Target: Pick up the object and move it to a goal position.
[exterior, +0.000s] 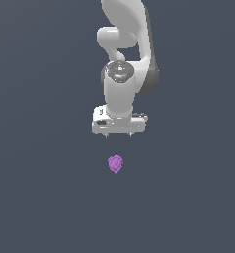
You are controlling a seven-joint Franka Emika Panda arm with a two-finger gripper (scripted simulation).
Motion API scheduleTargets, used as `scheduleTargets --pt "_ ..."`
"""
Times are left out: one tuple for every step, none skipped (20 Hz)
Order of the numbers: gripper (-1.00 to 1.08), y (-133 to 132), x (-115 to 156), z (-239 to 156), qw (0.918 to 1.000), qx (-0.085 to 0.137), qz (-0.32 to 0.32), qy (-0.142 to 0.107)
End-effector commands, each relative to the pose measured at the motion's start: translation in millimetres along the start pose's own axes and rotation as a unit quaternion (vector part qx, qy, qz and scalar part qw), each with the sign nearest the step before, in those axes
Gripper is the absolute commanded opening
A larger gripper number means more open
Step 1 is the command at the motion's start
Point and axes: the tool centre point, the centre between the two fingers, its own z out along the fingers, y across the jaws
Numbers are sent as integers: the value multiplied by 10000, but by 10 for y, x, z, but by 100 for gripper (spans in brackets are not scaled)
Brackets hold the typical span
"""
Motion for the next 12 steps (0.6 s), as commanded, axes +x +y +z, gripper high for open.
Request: scheduleTargets --pt "100 0 0 0 10000 0 0 0" --pt "100 -7 1 -1 10000 2 -3 1" --pt "100 -29 2 -3 10000 9 -14 3" --pt "100 -66 5 -7 10000 21 -32 6" --pt "100 -116 8 -13 10000 37 -57 10" --pt "100 -181 11 -20 9999 57 -91 15" --pt "100 -256 13 -30 9999 80 -133 20" --pt "100 -320 13 -38 9998 100 -173 25" --pt "100 -369 12 -46 9997 115 -207 28" --pt "100 -404 10 -52 9996 125 -234 30" --pt "100 -423 8 -56 9996 130 -255 31" --pt "100 -426 6 -57 9996 131 -263 31"
